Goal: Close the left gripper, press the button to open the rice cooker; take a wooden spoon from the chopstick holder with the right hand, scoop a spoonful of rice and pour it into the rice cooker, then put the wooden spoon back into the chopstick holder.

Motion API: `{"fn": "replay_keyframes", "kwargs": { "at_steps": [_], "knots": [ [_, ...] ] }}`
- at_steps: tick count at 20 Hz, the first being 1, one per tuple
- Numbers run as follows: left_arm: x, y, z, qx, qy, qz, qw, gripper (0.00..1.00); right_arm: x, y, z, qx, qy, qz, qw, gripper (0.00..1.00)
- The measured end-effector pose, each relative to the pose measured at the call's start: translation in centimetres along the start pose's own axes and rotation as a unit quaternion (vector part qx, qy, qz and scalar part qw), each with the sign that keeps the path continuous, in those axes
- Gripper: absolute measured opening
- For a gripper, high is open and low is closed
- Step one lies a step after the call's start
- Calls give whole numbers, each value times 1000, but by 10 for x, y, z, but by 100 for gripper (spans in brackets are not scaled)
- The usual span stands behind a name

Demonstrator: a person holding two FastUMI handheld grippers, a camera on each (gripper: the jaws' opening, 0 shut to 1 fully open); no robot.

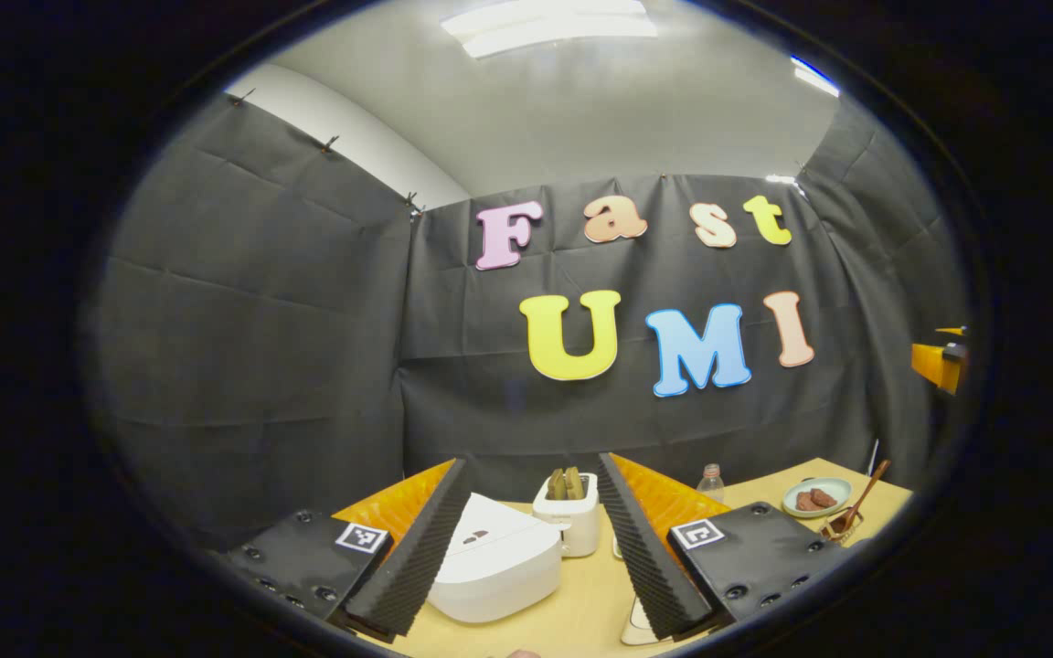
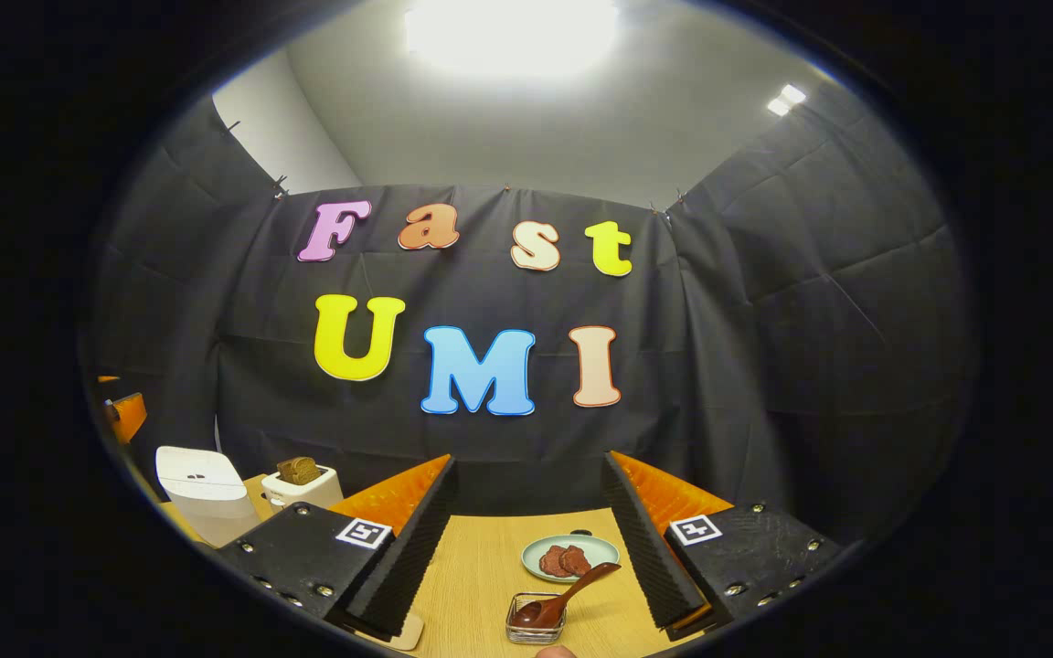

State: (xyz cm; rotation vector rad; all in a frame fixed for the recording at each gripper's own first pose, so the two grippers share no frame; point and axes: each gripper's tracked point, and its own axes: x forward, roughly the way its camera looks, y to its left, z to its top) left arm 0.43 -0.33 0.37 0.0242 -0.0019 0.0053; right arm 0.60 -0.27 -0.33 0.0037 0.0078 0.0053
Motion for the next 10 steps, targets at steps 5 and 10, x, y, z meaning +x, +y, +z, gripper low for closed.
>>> {"fn": "replay_keyframes", "kwargs": {
  "at_steps": [5, 10],
  "knots": [
    [0, 1, 4, 4, -5, 1, 1000, 94, 3, 2, 0, 2, -2, 1, 1000, 95],
    [0, 6, 4, 6, -3, 6, 1000, 95, 4, 4, -2, 2, 0, 3, 1000, 95]
  ]
}}
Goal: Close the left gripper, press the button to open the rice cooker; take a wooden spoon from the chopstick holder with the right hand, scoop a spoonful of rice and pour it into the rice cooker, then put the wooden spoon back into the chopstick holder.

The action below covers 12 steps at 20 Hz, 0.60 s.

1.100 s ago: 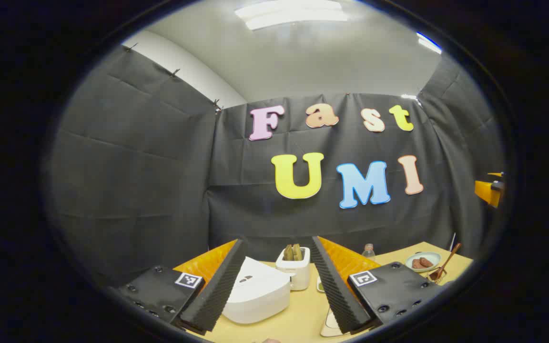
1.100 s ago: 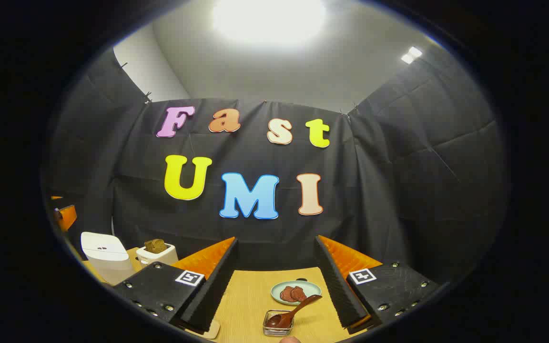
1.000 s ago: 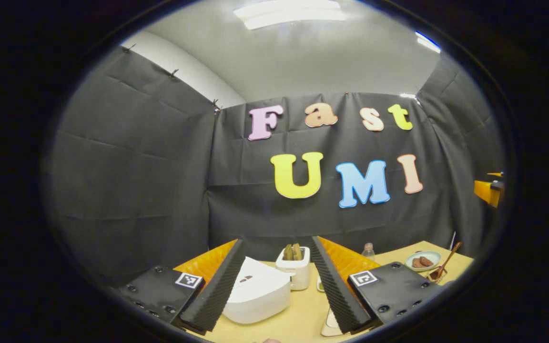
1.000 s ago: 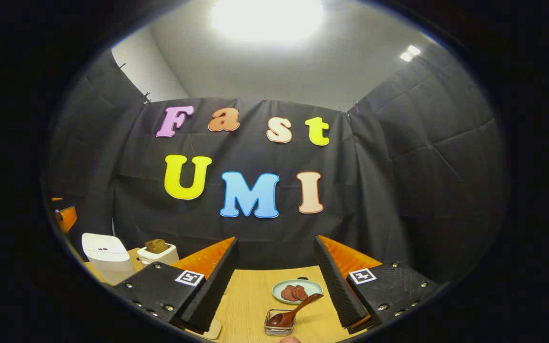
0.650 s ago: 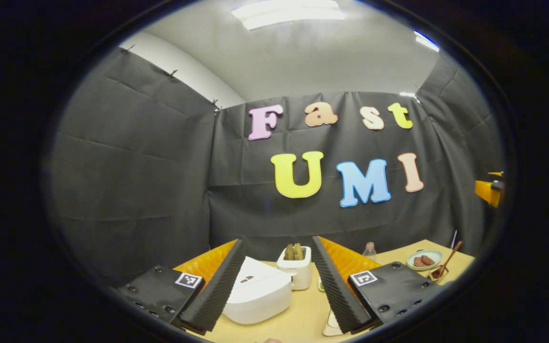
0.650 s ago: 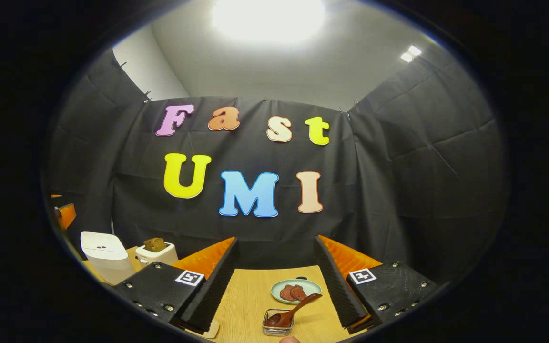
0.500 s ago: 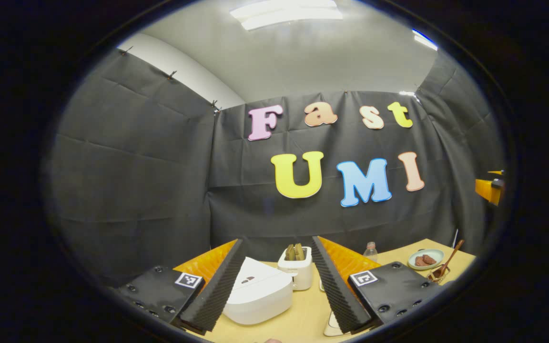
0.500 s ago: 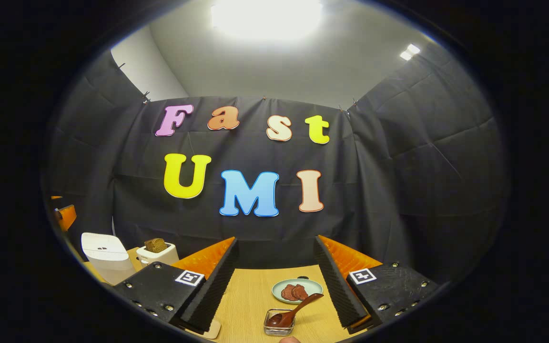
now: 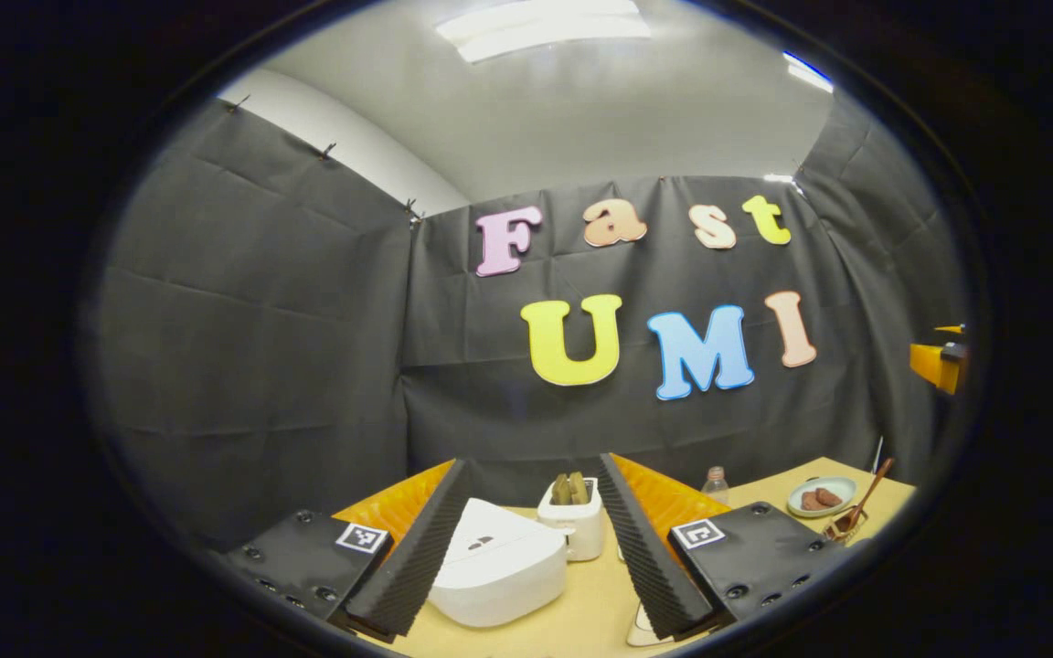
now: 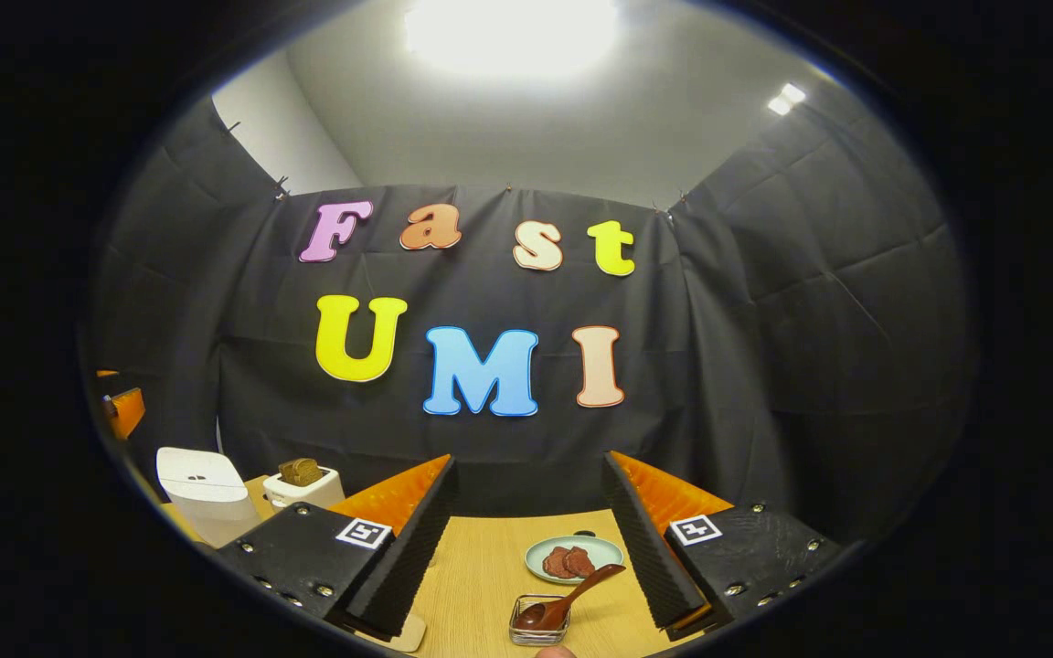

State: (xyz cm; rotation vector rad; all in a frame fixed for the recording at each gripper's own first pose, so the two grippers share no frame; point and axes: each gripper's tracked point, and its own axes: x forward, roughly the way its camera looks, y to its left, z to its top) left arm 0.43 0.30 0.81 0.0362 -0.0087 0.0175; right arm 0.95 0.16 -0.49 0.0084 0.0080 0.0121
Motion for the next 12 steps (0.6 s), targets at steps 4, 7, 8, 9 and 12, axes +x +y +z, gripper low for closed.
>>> {"fn": "replay_keyframes", "kwargs": {
  "at_steps": [4, 7, 8, 9, 12],
  "knots": [
    [2, 4, -2, -8, 4, 0, 1000, 88, -1, 2, -1, 1, 1, 0, 1000, 95],
    [1, 6, 0, -7, 3, -1, 1000, 69, -3, 3, -1, 1, 1, 0, 1000, 95],
    [2, 6, 1, -8, 3, -6, 1000, 56, -3, 3, -1, 0, 1, -1, 1000, 95],
    [2, 5, 0, -8, 4, -8, 1000, 43, -4, 3, -2, -1, 2, 0, 1000, 95],
    [4, 2, 1, -17, 4, -24, 1000, 36, -5, 4, -2, -1, 4, 1, 1000, 95]
  ]
}}
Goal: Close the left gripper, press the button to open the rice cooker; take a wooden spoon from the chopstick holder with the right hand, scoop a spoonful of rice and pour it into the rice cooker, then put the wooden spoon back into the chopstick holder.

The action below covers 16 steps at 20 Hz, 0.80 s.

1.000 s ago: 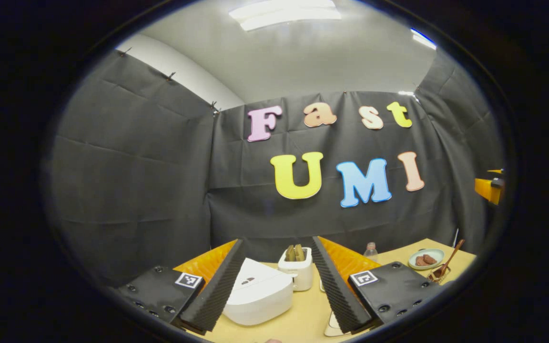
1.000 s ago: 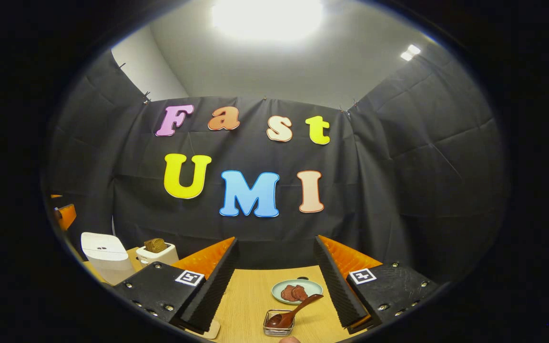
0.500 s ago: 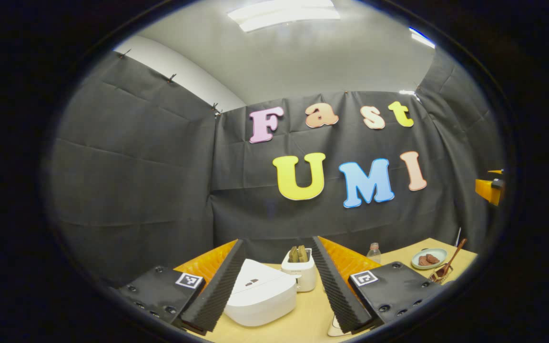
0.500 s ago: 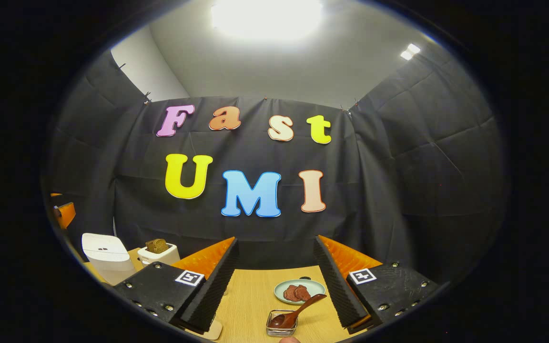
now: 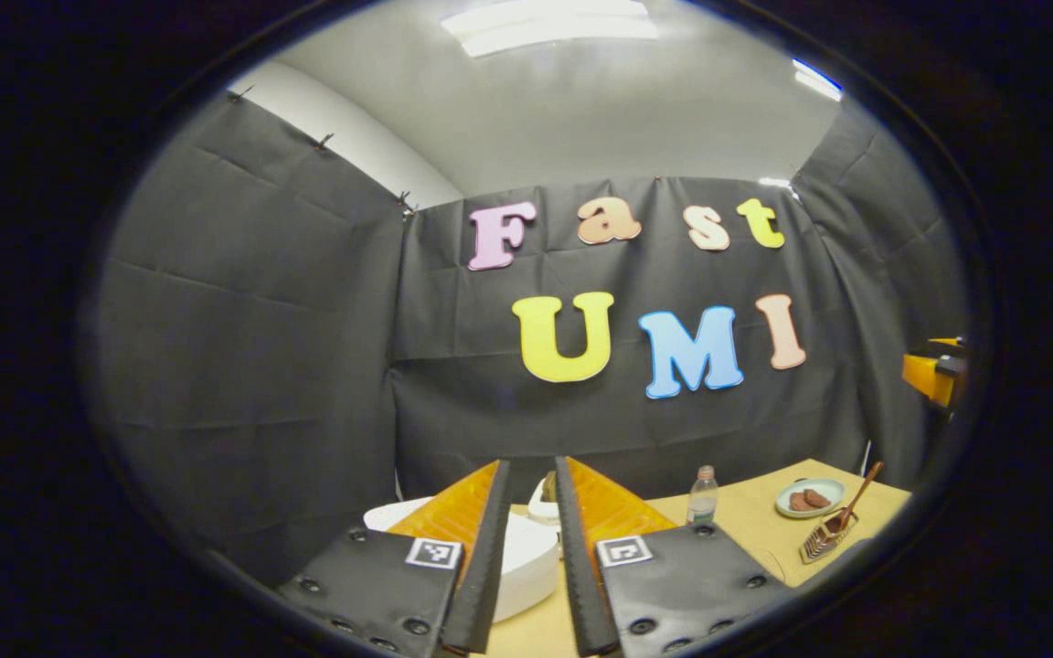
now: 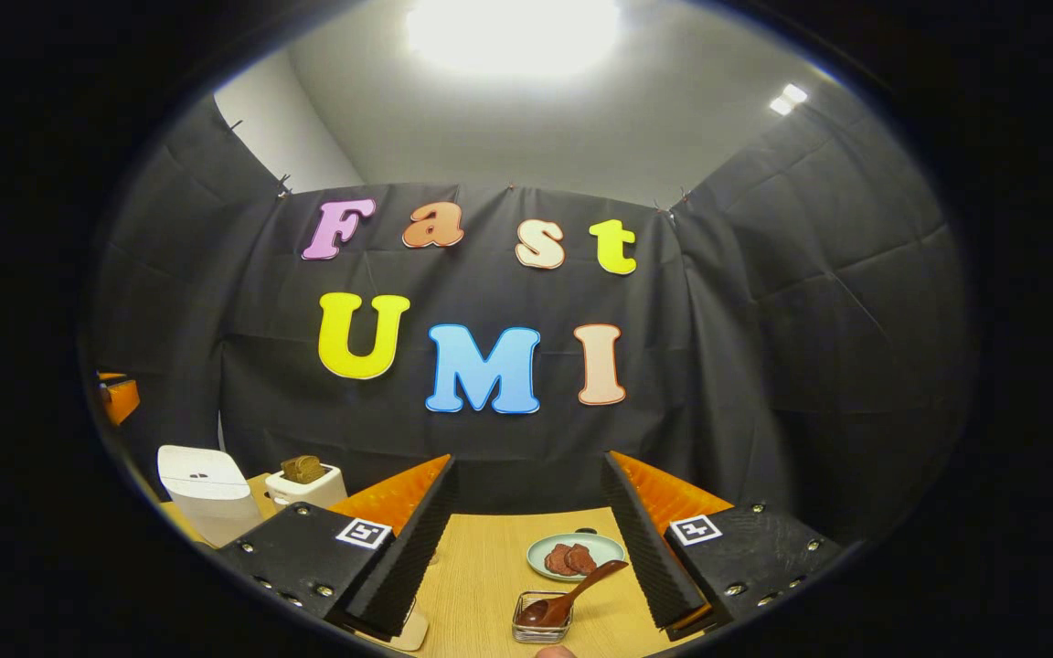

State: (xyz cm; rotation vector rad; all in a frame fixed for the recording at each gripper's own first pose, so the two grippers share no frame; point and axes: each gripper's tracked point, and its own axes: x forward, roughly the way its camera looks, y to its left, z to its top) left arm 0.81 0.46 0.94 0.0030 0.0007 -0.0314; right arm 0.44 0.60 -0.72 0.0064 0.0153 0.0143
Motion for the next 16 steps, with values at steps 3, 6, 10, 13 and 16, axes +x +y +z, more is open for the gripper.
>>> {"fn": "replay_keyframes", "kwargs": {
  "at_steps": [3, 6, 10, 13, 16],
  "knots": [
    [1, 2, -1, -3, 3, -1, 1000, 23, -2, 1, 1, -1, -2, 0, 1000, 95],
    [6, 10, -11, 5, 15, 6, 1000, 9, -2, 4, 0, -5, -1, 0, 1000, 95],
    [17, 27, -22, -5, 30, 13, 999, 8, -6, 3, 0, -12, 1, -5, 1000, 95],
    [29, 44, -24, -10, 27, 17, 999, 8, -9, 2, -1, -11, 4, -13, 1000, 95],
    [46, 57, -32, -16, 33, 17, 999, 11, -12, 5, 0, -16, 4, -20, 1000, 95]
  ]
}}
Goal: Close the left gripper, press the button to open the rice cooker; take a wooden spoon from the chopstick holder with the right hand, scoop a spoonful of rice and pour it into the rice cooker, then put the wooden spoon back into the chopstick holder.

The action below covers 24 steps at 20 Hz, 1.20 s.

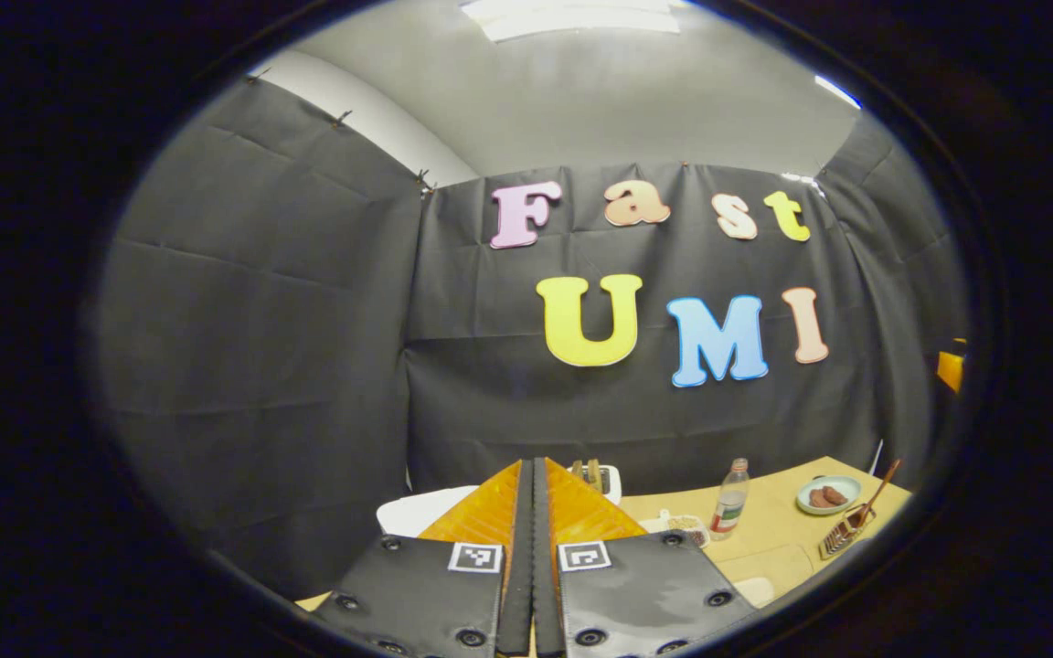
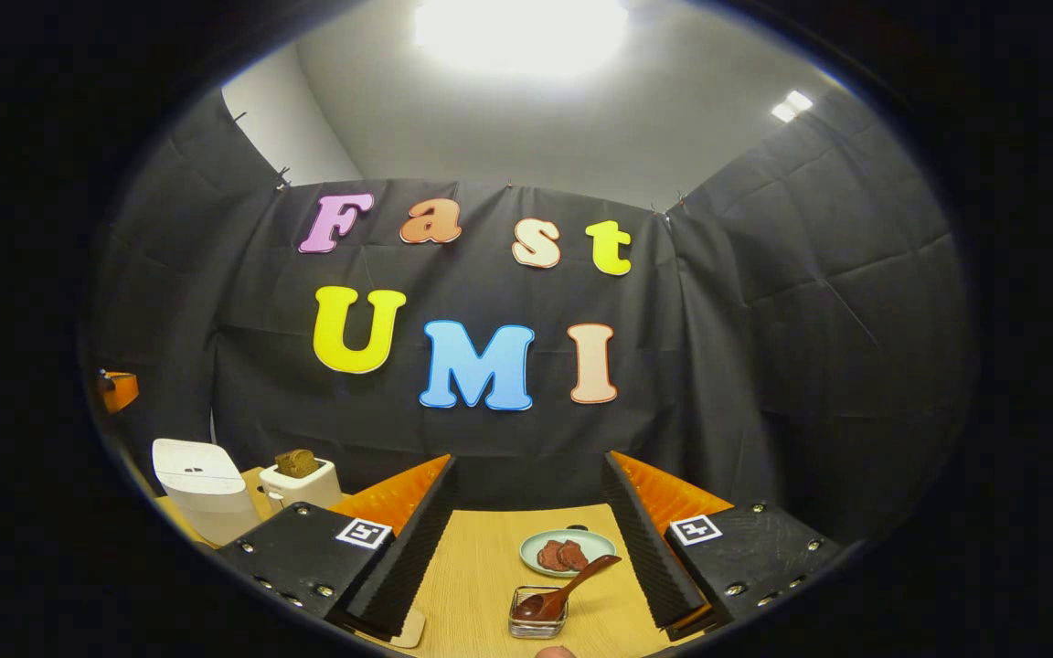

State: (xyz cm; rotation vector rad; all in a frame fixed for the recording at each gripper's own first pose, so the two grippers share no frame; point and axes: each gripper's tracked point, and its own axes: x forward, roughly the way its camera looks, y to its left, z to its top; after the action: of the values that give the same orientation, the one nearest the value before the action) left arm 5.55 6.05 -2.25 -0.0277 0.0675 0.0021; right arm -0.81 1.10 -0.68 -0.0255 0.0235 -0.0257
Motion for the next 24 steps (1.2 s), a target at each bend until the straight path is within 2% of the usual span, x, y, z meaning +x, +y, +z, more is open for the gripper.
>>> {"fn": "replay_keyframes", "kwargs": {
  "at_steps": [1, 10, 15, 24],
  "knots": [
    [8, 5, -3, -2, 3, 0, 1000, 8, -1, 0, 0, -2, 0, -3, 1000, 95],
    [72, 26, -51, -3, 34, -16, 999, 8, -17, 2, -3, -14, 8, -43, 999, 95],
    [108, 25, -94, -21, 69, -27, 997, 9, -25, 0, -1, -23, 8, -69, 997, 95],
    [143, 21, -180, -22, 143, -30, 989, 9, -31, 9, -6, -30, 21, -85, 996, 95]
  ]
}}
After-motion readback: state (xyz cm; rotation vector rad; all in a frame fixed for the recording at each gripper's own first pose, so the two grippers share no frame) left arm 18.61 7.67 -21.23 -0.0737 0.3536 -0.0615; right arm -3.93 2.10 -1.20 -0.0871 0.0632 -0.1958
